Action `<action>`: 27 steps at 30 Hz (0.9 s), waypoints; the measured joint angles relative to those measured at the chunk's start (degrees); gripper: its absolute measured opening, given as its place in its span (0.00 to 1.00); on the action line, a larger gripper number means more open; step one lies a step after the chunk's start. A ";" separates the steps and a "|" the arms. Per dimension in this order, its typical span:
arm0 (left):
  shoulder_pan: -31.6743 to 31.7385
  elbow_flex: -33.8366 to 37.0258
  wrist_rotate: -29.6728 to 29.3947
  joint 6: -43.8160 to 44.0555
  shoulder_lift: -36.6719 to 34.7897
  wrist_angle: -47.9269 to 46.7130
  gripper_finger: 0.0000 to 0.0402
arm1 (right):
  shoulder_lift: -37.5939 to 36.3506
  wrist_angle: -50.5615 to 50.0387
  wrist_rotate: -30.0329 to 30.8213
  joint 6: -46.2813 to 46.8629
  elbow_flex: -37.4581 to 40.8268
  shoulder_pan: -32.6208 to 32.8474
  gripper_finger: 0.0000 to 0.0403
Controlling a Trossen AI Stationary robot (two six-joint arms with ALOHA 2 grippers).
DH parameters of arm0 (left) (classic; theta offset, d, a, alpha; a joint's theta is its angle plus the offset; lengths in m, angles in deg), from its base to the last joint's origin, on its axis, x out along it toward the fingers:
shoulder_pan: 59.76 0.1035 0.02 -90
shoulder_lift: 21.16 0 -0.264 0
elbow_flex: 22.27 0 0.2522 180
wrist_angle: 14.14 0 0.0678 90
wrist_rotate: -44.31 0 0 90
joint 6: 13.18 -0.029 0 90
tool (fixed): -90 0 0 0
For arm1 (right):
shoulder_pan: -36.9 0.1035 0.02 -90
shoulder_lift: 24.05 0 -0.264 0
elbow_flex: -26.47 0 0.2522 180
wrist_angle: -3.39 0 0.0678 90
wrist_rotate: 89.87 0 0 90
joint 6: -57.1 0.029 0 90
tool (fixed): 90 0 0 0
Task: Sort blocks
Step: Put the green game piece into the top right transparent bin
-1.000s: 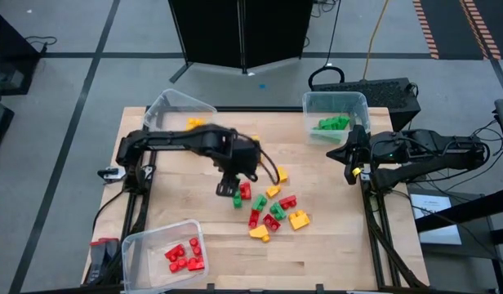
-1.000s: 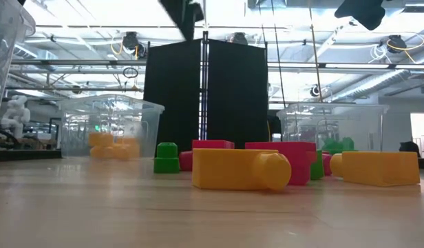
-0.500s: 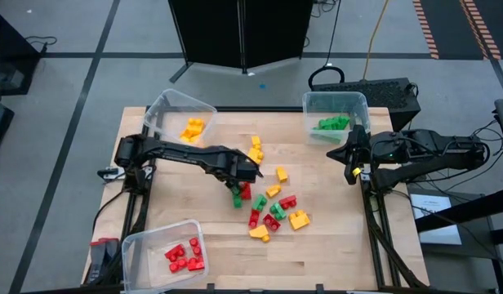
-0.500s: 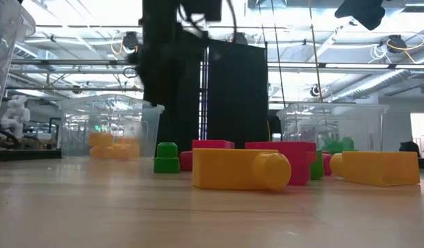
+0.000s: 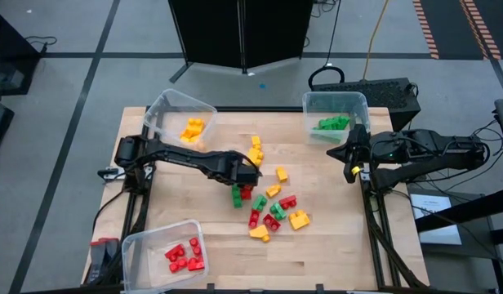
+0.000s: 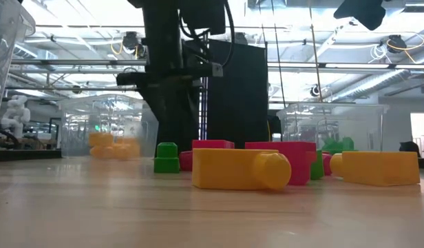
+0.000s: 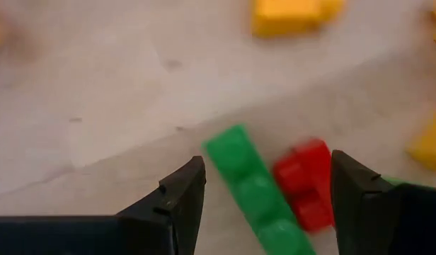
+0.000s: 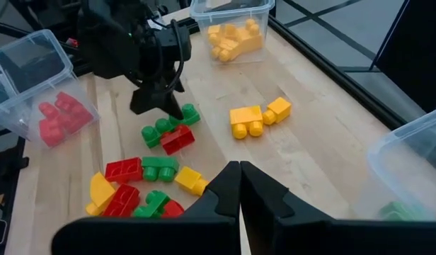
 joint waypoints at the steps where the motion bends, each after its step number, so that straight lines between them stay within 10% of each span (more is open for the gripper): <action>1: 0.09 0.00 -0.98 1.61 0.00 -1.18 0.47 | 0.00 0.00 0.00 0.19 0.02 0.00 0.02; 27: -3.57 -0.02 -2.23 14.17 7.52 -0.92 0.47 | 0.07 -0.25 -0.01 -0.37 0.01 0.00 0.02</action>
